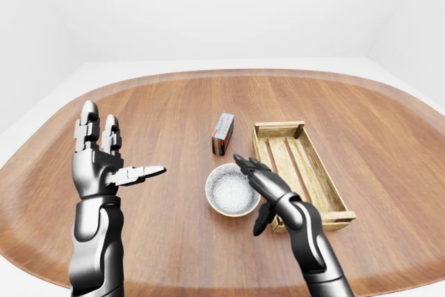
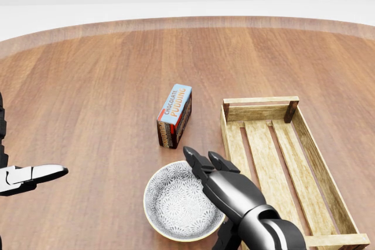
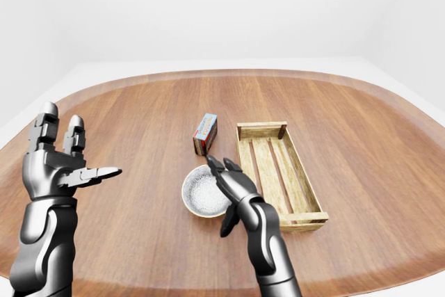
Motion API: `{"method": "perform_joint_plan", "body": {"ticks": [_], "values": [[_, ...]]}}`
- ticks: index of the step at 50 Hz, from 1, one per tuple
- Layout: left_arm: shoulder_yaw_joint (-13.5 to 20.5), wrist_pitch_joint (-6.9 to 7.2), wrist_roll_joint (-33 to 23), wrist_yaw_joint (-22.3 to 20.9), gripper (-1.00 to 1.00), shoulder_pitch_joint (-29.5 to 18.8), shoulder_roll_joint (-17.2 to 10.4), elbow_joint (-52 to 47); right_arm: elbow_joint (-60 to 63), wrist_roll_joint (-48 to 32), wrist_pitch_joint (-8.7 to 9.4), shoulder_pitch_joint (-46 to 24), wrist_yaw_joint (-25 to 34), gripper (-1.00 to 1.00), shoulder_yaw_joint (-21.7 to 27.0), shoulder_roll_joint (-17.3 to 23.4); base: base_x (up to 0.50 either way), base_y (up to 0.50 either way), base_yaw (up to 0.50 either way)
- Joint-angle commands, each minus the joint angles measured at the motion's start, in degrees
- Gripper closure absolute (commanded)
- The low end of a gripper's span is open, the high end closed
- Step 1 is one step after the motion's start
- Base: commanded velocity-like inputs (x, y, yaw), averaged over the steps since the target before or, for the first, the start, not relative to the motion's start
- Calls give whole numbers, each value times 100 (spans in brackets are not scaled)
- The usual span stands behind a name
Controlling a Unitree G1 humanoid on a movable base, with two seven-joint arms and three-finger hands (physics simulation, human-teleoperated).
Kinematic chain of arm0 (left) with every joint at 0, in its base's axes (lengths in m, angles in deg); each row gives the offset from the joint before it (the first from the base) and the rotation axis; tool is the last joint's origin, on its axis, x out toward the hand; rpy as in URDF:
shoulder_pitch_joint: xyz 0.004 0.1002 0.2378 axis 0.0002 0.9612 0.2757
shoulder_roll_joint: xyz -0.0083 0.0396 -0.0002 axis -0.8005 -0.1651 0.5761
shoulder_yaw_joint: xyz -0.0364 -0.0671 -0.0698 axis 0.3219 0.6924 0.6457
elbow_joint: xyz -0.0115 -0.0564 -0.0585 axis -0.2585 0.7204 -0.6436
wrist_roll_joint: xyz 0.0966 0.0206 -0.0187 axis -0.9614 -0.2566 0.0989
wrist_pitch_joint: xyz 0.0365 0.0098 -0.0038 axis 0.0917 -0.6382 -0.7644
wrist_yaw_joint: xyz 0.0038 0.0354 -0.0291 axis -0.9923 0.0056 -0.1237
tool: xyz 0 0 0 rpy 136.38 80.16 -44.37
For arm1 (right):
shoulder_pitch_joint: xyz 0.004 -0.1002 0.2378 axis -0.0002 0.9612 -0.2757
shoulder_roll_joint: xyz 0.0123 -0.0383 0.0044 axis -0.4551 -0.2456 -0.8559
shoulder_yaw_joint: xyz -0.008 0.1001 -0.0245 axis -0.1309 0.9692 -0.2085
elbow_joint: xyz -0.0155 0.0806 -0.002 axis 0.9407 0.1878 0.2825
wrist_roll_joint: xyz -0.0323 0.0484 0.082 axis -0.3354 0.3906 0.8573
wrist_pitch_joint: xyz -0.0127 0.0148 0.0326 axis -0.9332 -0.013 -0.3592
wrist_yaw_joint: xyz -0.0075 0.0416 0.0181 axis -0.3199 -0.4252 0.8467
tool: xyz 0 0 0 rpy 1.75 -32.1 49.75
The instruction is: Pick up the bowl on the left and put it in the tray.
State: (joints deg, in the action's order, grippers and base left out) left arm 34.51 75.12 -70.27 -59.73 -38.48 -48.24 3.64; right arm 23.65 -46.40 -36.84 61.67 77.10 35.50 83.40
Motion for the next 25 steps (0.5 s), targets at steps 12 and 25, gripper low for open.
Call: {"method": "perform_joint_plan", "body": {"ticks": [12, 25], "values": [[10, 0, 17, 23, -100, -16, -18, -1, -662, -93, 0, -303, 2, -100, -7, -33, 0, 0, 0], [23, 0, 30, 25, -100, -23, -22, 8, -928, -204, 0, -424, 27, -100, -12, -62, 0, 0, 0]]}}
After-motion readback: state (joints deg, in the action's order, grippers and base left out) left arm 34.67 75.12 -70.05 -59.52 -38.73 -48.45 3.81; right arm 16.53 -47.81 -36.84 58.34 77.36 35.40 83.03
